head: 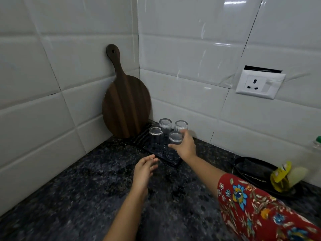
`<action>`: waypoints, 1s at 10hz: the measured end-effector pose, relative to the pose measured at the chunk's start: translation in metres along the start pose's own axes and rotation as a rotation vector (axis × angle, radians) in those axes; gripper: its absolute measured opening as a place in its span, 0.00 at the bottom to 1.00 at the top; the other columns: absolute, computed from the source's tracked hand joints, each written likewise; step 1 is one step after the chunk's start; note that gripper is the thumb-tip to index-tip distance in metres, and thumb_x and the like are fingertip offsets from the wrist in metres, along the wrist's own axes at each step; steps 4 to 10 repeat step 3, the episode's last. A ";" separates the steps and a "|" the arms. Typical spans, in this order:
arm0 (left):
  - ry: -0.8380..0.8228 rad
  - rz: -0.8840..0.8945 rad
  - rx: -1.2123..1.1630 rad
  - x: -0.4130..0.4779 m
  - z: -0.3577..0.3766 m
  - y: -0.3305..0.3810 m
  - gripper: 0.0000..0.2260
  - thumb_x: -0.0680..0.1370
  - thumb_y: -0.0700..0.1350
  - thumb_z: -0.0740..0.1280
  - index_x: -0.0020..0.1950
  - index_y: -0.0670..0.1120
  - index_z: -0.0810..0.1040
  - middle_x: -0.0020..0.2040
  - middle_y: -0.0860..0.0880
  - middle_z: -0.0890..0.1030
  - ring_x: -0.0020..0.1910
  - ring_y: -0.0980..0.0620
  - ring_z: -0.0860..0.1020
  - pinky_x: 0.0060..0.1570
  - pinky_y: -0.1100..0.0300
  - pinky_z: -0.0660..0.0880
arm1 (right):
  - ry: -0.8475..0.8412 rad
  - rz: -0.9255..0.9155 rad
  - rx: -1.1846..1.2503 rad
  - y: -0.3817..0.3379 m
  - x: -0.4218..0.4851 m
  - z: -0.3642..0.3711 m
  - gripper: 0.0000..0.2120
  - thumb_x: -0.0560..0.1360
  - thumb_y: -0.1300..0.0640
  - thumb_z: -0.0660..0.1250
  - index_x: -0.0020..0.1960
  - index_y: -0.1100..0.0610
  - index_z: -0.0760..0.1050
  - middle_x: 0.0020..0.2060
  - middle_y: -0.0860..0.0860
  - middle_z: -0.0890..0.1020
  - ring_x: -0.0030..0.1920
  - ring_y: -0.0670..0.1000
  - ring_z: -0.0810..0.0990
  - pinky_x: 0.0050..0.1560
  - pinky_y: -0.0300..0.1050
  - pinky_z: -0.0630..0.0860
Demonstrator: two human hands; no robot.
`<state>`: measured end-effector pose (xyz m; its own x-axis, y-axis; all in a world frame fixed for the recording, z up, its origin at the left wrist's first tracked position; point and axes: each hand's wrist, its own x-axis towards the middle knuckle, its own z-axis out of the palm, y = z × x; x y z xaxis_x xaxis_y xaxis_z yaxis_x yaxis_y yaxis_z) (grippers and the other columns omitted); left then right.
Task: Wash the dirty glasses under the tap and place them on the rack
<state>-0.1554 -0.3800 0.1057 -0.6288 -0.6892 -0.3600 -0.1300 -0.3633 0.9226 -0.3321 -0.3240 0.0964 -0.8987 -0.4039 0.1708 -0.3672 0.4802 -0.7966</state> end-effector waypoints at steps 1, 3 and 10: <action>0.002 0.001 -0.011 0.001 0.001 0.000 0.06 0.81 0.46 0.63 0.56 0.50 0.77 0.51 0.54 0.82 0.51 0.55 0.79 0.60 0.54 0.70 | -0.001 -0.008 -0.005 0.002 -0.001 0.004 0.33 0.63 0.53 0.80 0.62 0.54 0.68 0.58 0.52 0.77 0.56 0.52 0.77 0.51 0.43 0.73; 0.008 0.031 -0.001 0.000 0.003 -0.008 0.07 0.80 0.46 0.64 0.57 0.50 0.78 0.52 0.52 0.83 0.52 0.54 0.80 0.55 0.56 0.70 | 0.019 -0.014 0.014 0.002 -0.006 0.008 0.34 0.64 0.53 0.79 0.65 0.54 0.67 0.61 0.52 0.76 0.60 0.53 0.76 0.54 0.44 0.72; 0.008 0.031 -0.001 0.000 0.003 -0.008 0.07 0.80 0.46 0.64 0.57 0.50 0.78 0.52 0.52 0.83 0.52 0.54 0.80 0.55 0.56 0.70 | 0.019 -0.014 0.014 0.002 -0.006 0.008 0.34 0.64 0.53 0.79 0.65 0.54 0.67 0.61 0.52 0.76 0.60 0.53 0.76 0.54 0.44 0.72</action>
